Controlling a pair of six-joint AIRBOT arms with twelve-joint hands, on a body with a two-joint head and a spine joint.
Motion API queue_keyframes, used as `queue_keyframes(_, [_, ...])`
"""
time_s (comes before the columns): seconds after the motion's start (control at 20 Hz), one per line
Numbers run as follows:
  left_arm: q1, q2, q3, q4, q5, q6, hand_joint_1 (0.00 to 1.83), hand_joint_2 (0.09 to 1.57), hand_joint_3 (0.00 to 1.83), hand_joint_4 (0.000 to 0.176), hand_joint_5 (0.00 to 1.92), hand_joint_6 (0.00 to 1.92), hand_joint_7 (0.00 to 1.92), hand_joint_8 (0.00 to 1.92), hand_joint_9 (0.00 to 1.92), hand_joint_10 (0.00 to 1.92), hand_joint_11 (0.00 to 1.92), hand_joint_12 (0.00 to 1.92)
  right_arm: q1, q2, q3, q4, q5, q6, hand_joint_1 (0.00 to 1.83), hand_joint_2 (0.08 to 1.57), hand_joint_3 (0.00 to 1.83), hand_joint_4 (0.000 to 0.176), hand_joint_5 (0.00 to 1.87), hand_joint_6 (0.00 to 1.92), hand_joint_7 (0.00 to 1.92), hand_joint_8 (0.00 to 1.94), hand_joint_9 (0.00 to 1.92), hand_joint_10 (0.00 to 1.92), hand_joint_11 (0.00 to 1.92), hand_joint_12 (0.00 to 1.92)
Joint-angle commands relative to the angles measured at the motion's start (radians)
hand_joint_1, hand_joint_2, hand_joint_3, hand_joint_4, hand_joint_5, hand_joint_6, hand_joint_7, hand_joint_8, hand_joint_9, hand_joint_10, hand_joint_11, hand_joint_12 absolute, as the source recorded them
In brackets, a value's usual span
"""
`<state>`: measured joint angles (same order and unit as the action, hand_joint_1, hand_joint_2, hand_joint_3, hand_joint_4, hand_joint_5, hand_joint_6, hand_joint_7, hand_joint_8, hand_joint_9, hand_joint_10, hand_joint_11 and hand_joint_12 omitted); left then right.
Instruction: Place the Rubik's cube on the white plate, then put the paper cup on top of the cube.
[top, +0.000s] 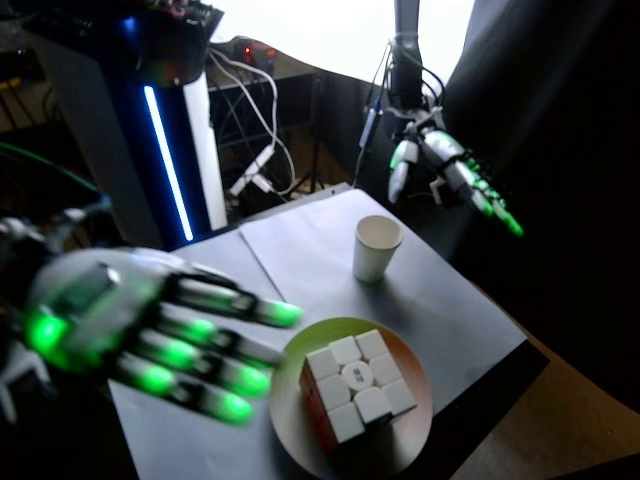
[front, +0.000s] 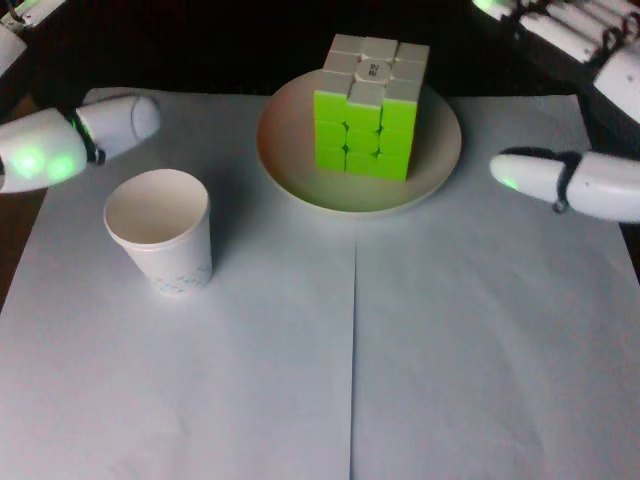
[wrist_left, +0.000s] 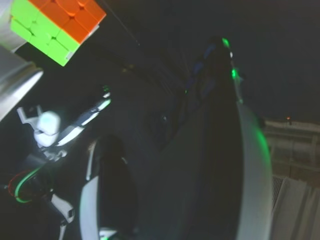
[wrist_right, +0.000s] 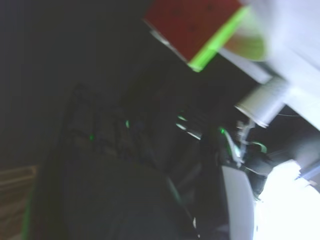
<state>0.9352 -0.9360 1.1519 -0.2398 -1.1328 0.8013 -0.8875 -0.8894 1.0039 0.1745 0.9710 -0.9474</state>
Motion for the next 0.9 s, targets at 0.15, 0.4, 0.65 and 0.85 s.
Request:
queue_keyframes(0.15, [0.012, 0.029, -0.033, 0.029, -0.155, -0.003, 0.47, 1.06, 0.0, 0.11, 0.02, 0.0, 0.0, 0.0, 0.0, 0.0, 0.0, 0.0, -0.073, 0.049, -0.059, -0.002, 0.217, 0.0, 0.45, 1.23, 0.0, 0.032, 0.0, 0.0, 0.0, 0.0, 0.05, 0.0, 0.0, 0.62])
queue_keyframes(0.4, [0.087, 0.061, -0.112, 0.078, -0.158, -0.003, 0.55, 1.02, 0.0, 0.173, 0.0, 0.0, 0.0, 0.0, 0.0, 0.0, 0.0, 0.0, -0.093, 0.057, -0.066, 0.015, 0.221, 0.0, 0.43, 1.2, 0.0, 0.015, 0.0, 0.0, 0.0, 0.0, 0.02, 0.0, 0.0, 0.52])
queue_keyframes(0.65, [0.131, 0.044, -0.132, 0.078, -0.127, -0.003, 0.54, 1.03, 0.0, 0.147, 0.0, 0.0, 0.0, 0.0, 0.0, 0.0, 0.0, 0.0, -0.093, 0.056, -0.066, 0.016, 0.221, 0.0, 0.49, 1.21, 0.0, 0.038, 0.0, 0.0, 0.0, 0.0, 0.03, 0.01, 0.0, 0.59])
queue_keyframes(0.85, [0.132, -0.005, -0.101, 0.058, -0.067, -0.003, 0.58, 1.08, 0.01, 0.149, 0.0, 0.0, 0.0, 0.0, 0.0, 0.0, 0.0, 0.0, -0.093, 0.054, -0.066, 0.016, 0.221, 0.0, 0.44, 1.21, 0.0, 0.061, 0.0, 0.0, 0.0, 0.0, 0.03, 0.01, 0.0, 0.52])
